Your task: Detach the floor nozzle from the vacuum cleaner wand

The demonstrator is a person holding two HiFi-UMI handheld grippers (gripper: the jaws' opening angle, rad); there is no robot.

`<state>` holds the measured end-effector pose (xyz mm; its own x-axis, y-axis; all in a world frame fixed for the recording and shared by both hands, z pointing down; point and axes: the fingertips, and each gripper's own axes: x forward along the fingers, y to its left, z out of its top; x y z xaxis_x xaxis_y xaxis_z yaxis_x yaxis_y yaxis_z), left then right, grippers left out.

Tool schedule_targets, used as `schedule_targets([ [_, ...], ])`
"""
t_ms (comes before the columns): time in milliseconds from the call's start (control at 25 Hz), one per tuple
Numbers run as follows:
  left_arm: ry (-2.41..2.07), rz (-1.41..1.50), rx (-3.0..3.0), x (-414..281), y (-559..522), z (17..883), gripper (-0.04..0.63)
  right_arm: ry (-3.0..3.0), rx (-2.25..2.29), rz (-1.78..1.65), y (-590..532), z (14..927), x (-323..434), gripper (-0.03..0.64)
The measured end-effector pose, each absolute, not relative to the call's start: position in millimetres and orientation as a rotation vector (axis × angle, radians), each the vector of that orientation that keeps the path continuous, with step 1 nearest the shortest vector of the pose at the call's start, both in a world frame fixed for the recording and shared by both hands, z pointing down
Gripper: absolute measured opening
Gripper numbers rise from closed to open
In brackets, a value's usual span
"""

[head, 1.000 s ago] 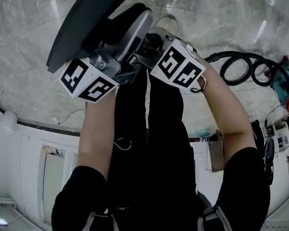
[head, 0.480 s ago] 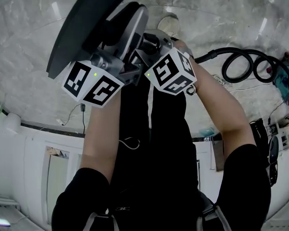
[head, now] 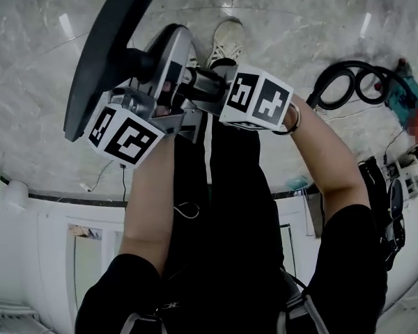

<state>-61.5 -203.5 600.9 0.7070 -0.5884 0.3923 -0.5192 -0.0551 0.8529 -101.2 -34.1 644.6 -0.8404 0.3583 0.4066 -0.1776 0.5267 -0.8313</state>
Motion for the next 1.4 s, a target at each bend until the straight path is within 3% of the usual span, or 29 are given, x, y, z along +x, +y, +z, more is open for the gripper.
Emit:
schedule_targets([
  [240, -0.882, -0.005, 1.721, -67.6, -208.7, 598.2, 0.077, -2.083, 0.545, 0.861, -63.7, 678.3, -89.9, 0.055],
  [440, -0.78, -0.111, 1.702, -74.0, -196.7, 585.3, 0.073, -2.22, -0.136, 1.453, -4.1, 628.2, -117.7, 0.055],
  [520, -0.751, -0.12, 1.693, -71.1, -197.6, 584.6, 0.072, -2.226, -0.203, 1.556, -1.0, 618.6, -120.6, 0.055],
  [720, -0.792, -0.188, 1.778, -79.9, -217.0, 568.5, 0.069, -2.143, 0.469, 0.948, -51.9, 658.6, -106.2, 0.055],
  [840, -0.768, -0.173, 1.852, -71.6, -223.0, 552.9, 0.069, -2.118, 0.683, 0.818, -67.5, 657.2, -99.1, 0.057],
  [1080, -0.629, -0.136, 1.821, -64.4, -200.4, 540.8, 0.071, -2.307, -0.194, 1.554, -1.0, 592.6, -125.6, 0.057],
  [1320, -0.35, -0.326, 1.79, -42.9, -197.1, 500.0, 0.071, -2.264, -0.948, 1.997, 10.9, 509.8, -97.2, 0.057],
  [1400, -0.305, -0.345, 1.777, -42.7, -201.8, 499.1, 0.071, -2.257, -0.945, 2.033, 4.4, 505.4, -97.2, 0.055],
])
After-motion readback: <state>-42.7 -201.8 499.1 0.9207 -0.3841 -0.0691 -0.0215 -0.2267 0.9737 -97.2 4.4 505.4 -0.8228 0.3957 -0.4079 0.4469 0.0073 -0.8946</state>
